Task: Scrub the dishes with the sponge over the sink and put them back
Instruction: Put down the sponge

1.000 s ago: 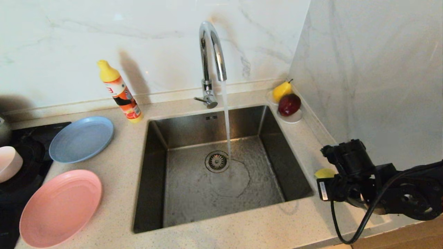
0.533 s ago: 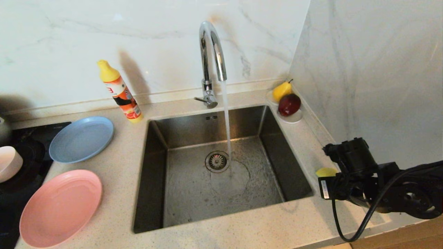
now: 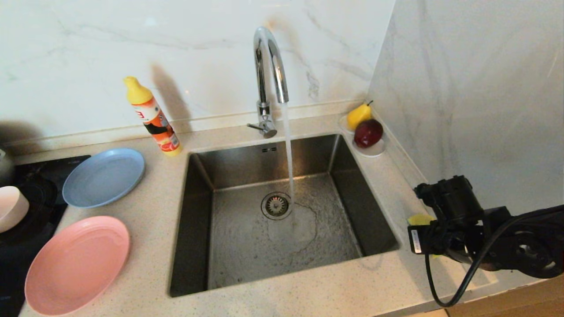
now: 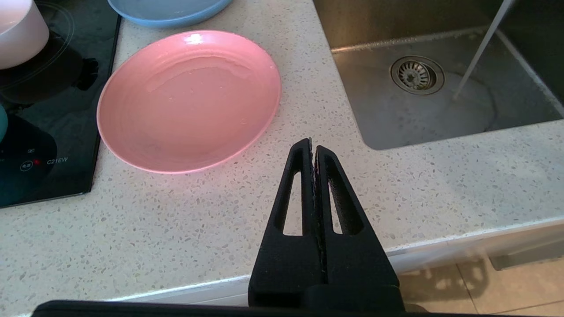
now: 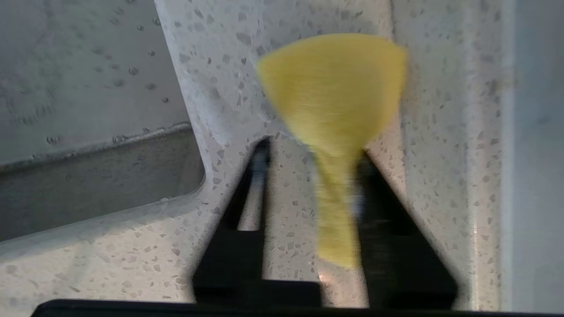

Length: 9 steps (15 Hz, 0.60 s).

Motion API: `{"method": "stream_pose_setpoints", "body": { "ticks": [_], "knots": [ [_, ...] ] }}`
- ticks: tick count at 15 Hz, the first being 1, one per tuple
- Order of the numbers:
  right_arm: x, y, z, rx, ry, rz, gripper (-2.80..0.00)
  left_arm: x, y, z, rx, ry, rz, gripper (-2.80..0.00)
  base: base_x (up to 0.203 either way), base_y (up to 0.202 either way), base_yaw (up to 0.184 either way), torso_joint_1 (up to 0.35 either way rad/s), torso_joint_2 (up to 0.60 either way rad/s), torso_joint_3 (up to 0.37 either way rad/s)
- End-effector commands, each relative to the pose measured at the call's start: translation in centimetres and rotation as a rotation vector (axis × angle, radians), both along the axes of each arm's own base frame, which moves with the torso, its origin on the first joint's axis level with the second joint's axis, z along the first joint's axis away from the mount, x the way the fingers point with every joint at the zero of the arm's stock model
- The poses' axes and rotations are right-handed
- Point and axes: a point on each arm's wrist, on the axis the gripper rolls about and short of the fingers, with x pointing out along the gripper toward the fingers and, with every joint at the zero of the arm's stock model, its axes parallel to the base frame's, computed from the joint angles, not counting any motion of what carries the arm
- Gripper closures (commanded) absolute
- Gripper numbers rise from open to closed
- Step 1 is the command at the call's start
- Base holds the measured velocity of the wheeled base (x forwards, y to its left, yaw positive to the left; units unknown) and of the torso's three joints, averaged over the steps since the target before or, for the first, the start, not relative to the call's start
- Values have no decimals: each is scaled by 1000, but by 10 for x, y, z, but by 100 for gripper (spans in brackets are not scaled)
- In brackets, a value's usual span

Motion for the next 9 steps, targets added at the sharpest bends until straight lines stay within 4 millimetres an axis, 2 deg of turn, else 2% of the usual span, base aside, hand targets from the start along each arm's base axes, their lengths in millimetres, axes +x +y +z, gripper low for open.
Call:
{"method": "stream_pose_setpoints", "body": {
  "ticks": [1, 9],
  "knots": [
    [0, 0, 3, 6, -13, -3, -280, 0, 0, 0, 0, 3, 0, 0, 0, 0, 0, 0, 0, 0],
    [-2, 1, 9, 57, -25, 18, -280, 0, 0, 0, 0, 3, 0, 0, 0, 0, 0, 0, 0, 0]
  ]
}}
